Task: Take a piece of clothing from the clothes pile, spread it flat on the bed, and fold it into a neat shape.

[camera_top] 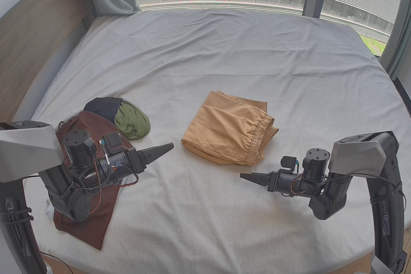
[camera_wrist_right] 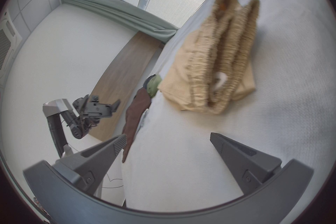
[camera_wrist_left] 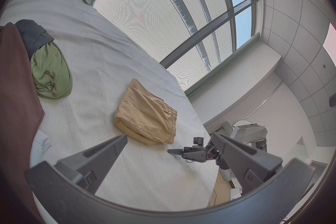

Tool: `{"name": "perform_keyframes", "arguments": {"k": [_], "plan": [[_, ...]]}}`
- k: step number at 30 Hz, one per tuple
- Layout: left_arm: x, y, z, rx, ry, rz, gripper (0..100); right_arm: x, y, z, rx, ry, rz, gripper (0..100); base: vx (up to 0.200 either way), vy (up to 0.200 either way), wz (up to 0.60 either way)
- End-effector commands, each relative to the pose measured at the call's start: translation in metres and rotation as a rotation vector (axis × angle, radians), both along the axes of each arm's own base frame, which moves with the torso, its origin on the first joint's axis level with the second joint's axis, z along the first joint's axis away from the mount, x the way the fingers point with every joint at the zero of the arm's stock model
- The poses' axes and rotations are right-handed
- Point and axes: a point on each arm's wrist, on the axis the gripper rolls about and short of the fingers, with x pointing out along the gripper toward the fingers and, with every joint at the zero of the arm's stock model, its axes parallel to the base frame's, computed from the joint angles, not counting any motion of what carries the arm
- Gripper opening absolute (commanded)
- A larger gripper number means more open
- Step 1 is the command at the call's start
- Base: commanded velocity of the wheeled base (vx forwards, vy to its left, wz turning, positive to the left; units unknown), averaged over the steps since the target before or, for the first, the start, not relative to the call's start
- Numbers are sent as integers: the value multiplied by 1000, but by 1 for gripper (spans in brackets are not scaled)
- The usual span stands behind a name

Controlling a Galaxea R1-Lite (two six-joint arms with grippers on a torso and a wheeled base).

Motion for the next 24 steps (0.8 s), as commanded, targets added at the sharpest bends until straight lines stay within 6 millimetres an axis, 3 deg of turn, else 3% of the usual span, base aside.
{"name": "perform_keyframes", "arguments": {"k": [1, 5, 10, 16, 24], "plan": [[0, 0, 0, 0, 0, -1, 100, -28, 10, 51, 15, -83, 84, 100, 0, 0, 0], [0, 0, 0, -1, -2, -1, 100, -18, 16, 92, 90, -175, 78, 100, 0, 0, 0], [0, 0, 1, -1, -3, -1, 100, 14, 13, 114, 165, -253, 16, 100, 0, 0, 0], [0, 0, 0, -1, -2, -1, 100, 48, 4, 88, 190, -223, -44, 100, 0, 0, 0], [0, 0, -1, 0, 3, -1, 100, 70, -7, 57, 176, -189, -85, 100, 0, 0, 0]]}}
